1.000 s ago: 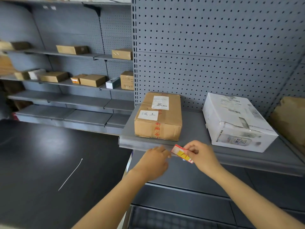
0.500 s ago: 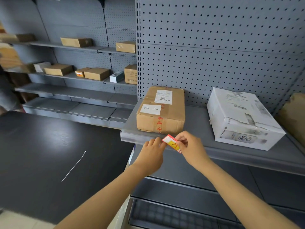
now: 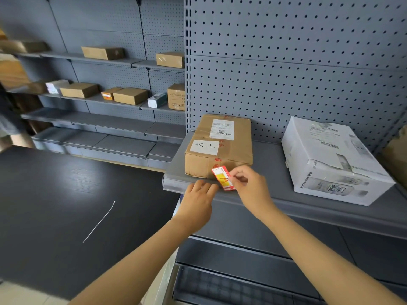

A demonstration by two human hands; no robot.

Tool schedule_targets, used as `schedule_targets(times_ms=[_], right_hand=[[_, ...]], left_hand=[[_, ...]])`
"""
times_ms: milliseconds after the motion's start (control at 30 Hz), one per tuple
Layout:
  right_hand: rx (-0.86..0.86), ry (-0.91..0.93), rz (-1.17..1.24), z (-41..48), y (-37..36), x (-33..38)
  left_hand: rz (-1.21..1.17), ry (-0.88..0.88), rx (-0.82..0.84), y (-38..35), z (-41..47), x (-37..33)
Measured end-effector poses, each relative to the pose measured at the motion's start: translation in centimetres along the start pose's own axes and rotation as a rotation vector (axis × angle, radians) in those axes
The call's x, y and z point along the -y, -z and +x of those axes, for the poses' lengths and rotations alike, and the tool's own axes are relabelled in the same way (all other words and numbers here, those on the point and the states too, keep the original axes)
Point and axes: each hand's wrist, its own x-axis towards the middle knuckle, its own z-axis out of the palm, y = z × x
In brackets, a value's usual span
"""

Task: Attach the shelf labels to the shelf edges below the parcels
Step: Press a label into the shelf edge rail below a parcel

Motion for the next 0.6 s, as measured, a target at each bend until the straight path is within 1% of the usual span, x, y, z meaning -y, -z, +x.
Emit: schedule_targets(times_ms=[133,233,333,600], right_hand=[[0.002,0.004,-0.019,0.2,-0.5,-0.5],[0.001,0.007,-0.024,0.3,-0.4,-0.6],[0.020,0.012,-0.041,0.4,-0.4,-0.5],[0.044,0.051,-0.039,0.3,-0.8,-0.1]], left_hand=[[0.003,0.038,0.025,-0.6,-1.0,0.7],[-0.013,0.067,-0.008,-0.6,-1.3,1.3],[-0.032,0.044,-0.030,-0.1,-1.1,1.6],[-0.003,0.006,-0.005,0.6,-0.4,1.8]])
